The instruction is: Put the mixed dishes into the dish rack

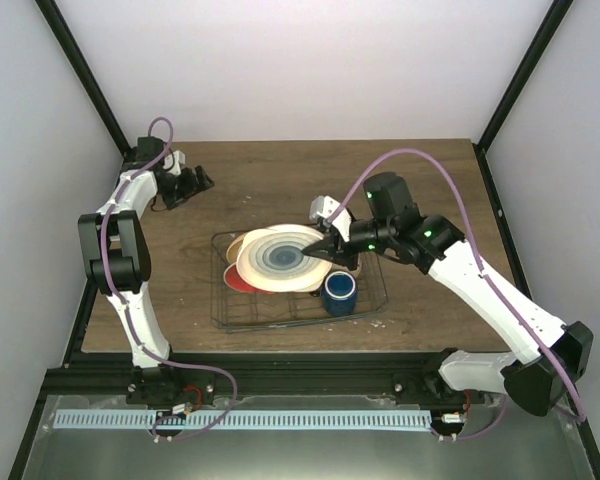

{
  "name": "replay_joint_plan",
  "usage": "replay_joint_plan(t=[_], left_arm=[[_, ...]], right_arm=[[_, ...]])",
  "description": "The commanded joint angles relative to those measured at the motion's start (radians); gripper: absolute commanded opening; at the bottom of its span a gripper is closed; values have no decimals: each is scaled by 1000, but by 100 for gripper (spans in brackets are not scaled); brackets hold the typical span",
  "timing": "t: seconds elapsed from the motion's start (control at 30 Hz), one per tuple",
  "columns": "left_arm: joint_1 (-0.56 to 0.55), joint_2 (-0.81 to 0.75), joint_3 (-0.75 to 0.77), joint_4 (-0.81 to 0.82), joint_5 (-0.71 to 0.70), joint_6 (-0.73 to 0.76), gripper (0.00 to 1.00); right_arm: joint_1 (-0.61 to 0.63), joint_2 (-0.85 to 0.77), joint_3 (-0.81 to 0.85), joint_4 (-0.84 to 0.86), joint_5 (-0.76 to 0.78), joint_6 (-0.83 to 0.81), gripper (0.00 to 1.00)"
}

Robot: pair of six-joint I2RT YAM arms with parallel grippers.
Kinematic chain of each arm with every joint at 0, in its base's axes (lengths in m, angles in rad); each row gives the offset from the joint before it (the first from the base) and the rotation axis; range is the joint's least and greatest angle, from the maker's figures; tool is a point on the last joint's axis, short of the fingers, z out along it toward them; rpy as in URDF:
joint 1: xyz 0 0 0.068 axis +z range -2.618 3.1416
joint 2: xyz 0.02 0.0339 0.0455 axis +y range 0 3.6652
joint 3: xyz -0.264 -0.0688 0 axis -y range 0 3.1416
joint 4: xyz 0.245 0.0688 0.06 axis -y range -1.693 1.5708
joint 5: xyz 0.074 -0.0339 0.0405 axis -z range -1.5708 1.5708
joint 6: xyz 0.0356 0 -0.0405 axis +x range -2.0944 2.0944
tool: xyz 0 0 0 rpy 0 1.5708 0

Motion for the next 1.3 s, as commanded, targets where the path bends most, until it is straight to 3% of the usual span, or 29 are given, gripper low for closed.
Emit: replay_joint_plan(t=[0.0,0.47,0.67,0.97,1.27], left_arm=[[-1,0,-21,0,-3,-4,100],[-8,-45,-81,11,-21,2,100],[-8,-65,-112,19,-28,7,100],[-8,-75,-132,24,-30,13,100],[-7,-69,-136,27,-32,21,100]], right_arm=[[52,-55,2,91,75,-11,1],[245,-60,-83,127,458,-111,1],[282,-48,-122,173,555,-135,1],[321,-10,-140,217,629,-169,1],[349,8,-144,229,594,-191,1]])
